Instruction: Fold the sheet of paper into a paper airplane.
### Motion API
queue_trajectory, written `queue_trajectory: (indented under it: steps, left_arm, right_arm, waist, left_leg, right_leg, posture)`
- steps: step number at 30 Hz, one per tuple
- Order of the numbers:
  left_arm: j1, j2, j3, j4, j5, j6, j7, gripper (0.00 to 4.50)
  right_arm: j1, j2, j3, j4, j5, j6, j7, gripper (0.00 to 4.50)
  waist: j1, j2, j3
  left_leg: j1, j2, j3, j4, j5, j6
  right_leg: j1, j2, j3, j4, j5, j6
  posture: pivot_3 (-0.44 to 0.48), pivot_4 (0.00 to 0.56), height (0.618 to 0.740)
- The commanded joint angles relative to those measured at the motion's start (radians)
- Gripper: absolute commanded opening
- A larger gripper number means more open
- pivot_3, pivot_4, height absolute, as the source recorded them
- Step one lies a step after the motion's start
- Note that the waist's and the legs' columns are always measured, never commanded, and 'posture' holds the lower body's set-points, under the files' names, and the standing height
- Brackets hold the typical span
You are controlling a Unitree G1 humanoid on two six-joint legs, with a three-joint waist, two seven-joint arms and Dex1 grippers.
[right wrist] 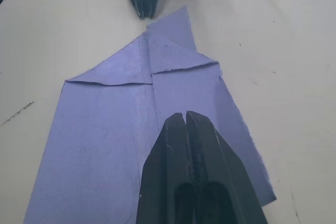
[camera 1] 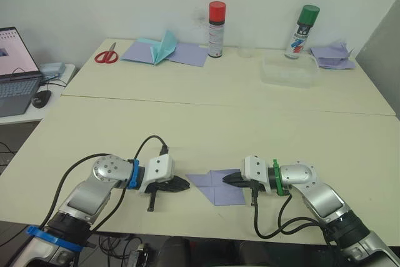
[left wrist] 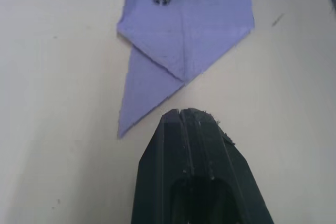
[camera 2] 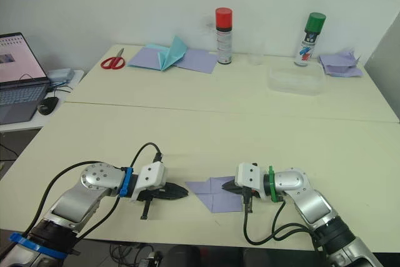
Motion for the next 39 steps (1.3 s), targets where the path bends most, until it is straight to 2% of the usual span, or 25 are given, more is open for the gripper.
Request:
queue_trajectory:
  steps: [1, 5, 9, 12, 13, 15, 20, 23, 26, 30, 35, 39]
  left_arm:
    - [-0.033, -0.002, 0.061, -0.132, -0.102, 0.119, 0.018, 0.0]
    - [-0.034, -0.039, 0.015, -0.141, -0.05, 0.112, 0.052, 0.0]
    - [-0.053, -0.085, -0.124, 0.01, 0.18, -0.017, 0.132, 0.0]
    - [-0.061, -0.098, -0.173, 0.083, 0.259, -0.075, 0.148, 0.0]
    - [-0.058, -0.099, -0.183, 0.093, 0.27, -0.089, 0.147, 0.0]
    - [-0.051, -0.101, -0.195, 0.1, 0.281, -0.104, 0.14, 0.0]
    - [-0.043, -0.109, -0.2, 0.104, 0.29, -0.121, 0.134, 0.0]
    - [-0.047, -0.12, -0.203, 0.115, 0.296, -0.128, 0.136, 0.0]
    - [-0.053, -0.134, -0.207, 0.125, 0.299, -0.127, 0.137, 0.0]
    - [-0.055, -0.148, -0.211, 0.123, 0.301, -0.122, 0.138, 0.0]
    - [-0.054, -0.159, -0.213, 0.123, 0.307, -0.119, 0.14, 0.0]
    - [-0.05, -0.16, -0.212, 0.121, 0.309, -0.118, 0.14, 0.0]
  right_arm:
    - [0.01, -0.02, 0.002, 0.069, -0.042, 0.014, -0.01, 0.06]
    - [0.004, -0.017, 0.002, 0.078, -0.039, 0.007, -0.009, 0.06]
    - [0.001, -0.019, -0.013, 0.052, -0.017, 0.002, 0.0, 0.06]
    - [0.007, -0.028, -0.05, -0.003, 0.029, 0.033, 0.006, 0.06]
    - [0.011, -0.034, -0.068, -0.031, 0.05, 0.058, 0.007, 0.22]
    - [0.021, -0.049, -0.111, -0.104, 0.117, 0.162, 0.012, 0.66]
    - [0.048, -0.142, -0.244, -0.292, 0.271, 0.496, -0.013, 2.47]
    - [0.056, -0.216, -0.325, -0.39, 0.481, 0.888, -0.014, 3.54]
    - [0.02, -0.181, -0.409, -0.392, 0.616, 1.244, -0.094, 3.54]
    - [-0.034, -0.079, -0.472, -0.354, 0.658, 1.489, -0.216, 3.54]
    - [-0.089, 0.082, -0.501, -0.199, 0.742, 1.524, -0.462, 3.54]
    - [-0.121, 0.152, -0.541, -0.125, 0.824, 1.524, -0.606, 3.54]
  waist:
    - [0.001, -0.001, 0.001]
    - [0.001, 0.0, 0.001]
    - [0.001, 0.0, 0.001]
    - [0.006, -0.002, 0.001]
    - [0.008, 0.0, 0.001]
    - [0.009, 0.001, 0.001]
    - [0.012, 0.004, 0.001]
    - [0.014, 0.005, 0.001]
    - [0.014, 0.004, 0.0]
    - [0.014, 0.005, 0.0]
    - [0.013, 0.004, -0.001]
    - [0.006, 0.002, -0.003]
  left_leg:
    - [0.0, 0.0, 0.0, 0.0, 0.0, 0.0]
    - [0.0, 0.0, 0.0, 0.0, 0.0, 0.0]
    - [0.0, -0.001, 0.0, 0.0, 0.0, 0.0]
    - [0.0, -0.001, 0.0, 0.001, 0.0, 0.0]
    - [0.001, -0.001, -0.001, 0.001, 0.0, 0.0]
    - [0.001, -0.002, 0.0, 0.001, 0.0, 0.0]
    - [-0.001, -0.002, 0.0, 0.0, 0.0, 0.0]
    - [-0.001, -0.002, 0.0, 0.0, 0.0, 0.0]
    - [-0.001, -0.002, 0.0, 0.0, 0.0, 0.0]
    - [-0.001, -0.002, 0.0, 0.0, 0.0, 0.0]
    - [-0.002, -0.002, 0.0, -0.001, 0.0, 0.001]
    - [-0.001, -0.002, 0.0, -0.001, 0.0, 0.001]
  right_leg:
    - [0.0, 0.0, 0.0, 0.0, 0.0, 0.0]
    - [0.002, 0.0, 0.001, 0.0, 0.0, 0.0]
    - [0.002, 0.0, 0.001, 0.0, 0.001, -0.001]
    - [0.0, 0.0, 0.0, 0.0, 0.001, -0.001]
    - [0.0, 0.0, 0.001, -0.001, 0.001, -0.001]
    - [0.0, -0.002, 0.001, -0.001, 0.002, -0.002]
    - [0.003, -0.004, 0.0, -0.001, 0.002, -0.002]
    - [0.003, -0.004, 0.0, -0.001, 0.002, -0.002]
    - [0.003, -0.004, 0.0, -0.002, 0.002, -0.003]
    - [0.002, -0.004, 0.001, -0.002, 0.002, -0.002]
    - [0.0, -0.005, 0.0, -0.004, 0.002, -0.001]
    - [0.0, -0.004, 0.0, -0.005, 0.002, 0.0]
  posture:
    - [0.0, 0.15, 0.74]
    - [0.0, 0.15, 0.74]
    - [0.0, 0.15, 0.74]
    - [0.0, 0.15, 0.74]
    - [0.0, 0.15, 0.74]
    - [0.0, 0.15, 0.74]
    - [0.0, 0.15, 0.74]
    - [0.0, 0.15, 0.74]
    - [0.0, 0.15, 0.74]
    - [0.0, 0.15, 0.74]
    - [0.0, 0.15, 0.74]
    - [0.0, 0.15, 0.74]
